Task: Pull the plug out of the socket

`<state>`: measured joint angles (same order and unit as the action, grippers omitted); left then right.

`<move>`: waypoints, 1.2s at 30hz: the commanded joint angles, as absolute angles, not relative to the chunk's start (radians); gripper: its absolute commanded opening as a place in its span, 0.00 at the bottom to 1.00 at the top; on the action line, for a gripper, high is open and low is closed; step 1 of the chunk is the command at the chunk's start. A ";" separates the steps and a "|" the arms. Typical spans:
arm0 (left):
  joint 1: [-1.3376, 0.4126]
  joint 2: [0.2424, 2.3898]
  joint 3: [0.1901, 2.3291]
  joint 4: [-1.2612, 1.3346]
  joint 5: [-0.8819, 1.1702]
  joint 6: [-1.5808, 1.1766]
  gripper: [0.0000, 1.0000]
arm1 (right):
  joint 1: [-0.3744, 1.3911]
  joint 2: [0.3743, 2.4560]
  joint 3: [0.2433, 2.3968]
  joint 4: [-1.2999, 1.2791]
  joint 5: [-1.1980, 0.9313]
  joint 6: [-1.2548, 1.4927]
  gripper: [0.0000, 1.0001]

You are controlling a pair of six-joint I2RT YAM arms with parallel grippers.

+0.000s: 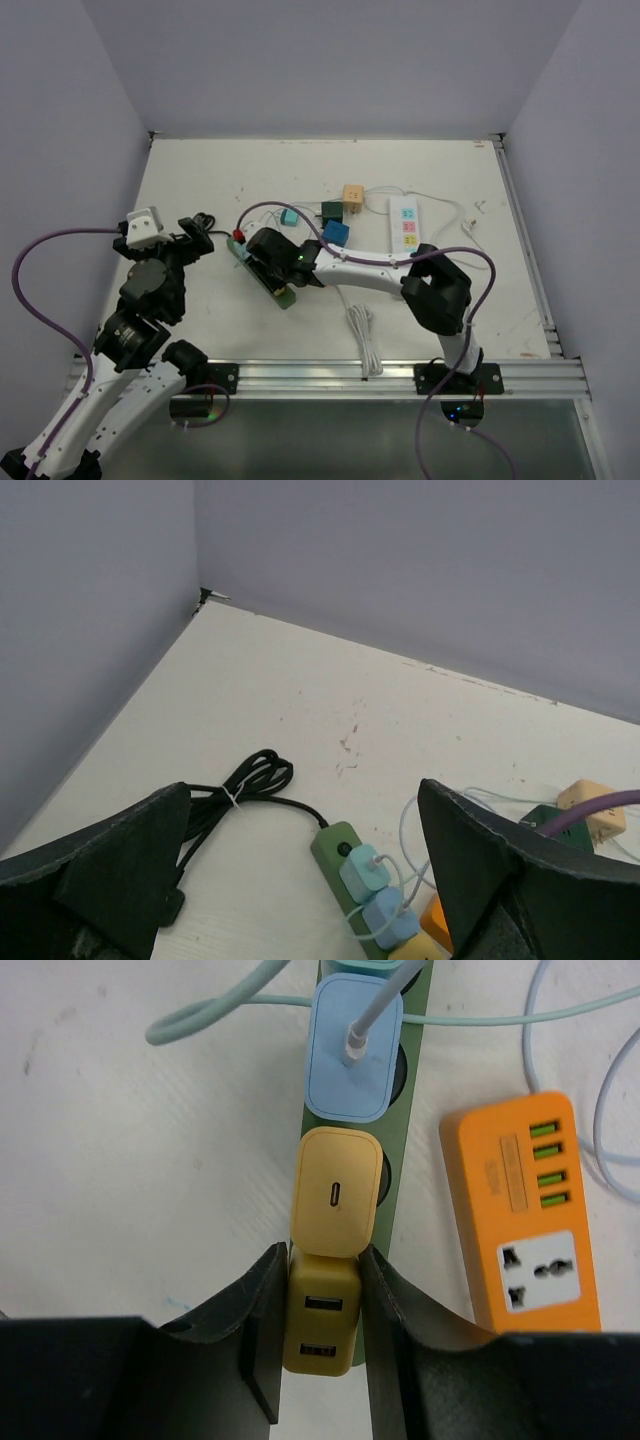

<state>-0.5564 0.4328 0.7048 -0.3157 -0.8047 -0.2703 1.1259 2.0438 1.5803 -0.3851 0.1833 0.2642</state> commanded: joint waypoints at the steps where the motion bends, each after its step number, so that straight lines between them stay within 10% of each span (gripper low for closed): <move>1: -0.546 0.455 0.698 -0.291 -0.746 -0.288 1.00 | 1.129 1.912 1.455 -0.339 0.132 0.127 0.26; 12: -0.546 0.571 0.707 -0.284 -0.465 -0.448 1.00 | 1.131 1.737 1.227 -0.216 0.078 0.072 0.67; 36: -0.546 0.827 0.394 0.201 -0.344 -0.466 1.00 | 1.131 1.770 1.173 -0.103 0.078 0.207 0.59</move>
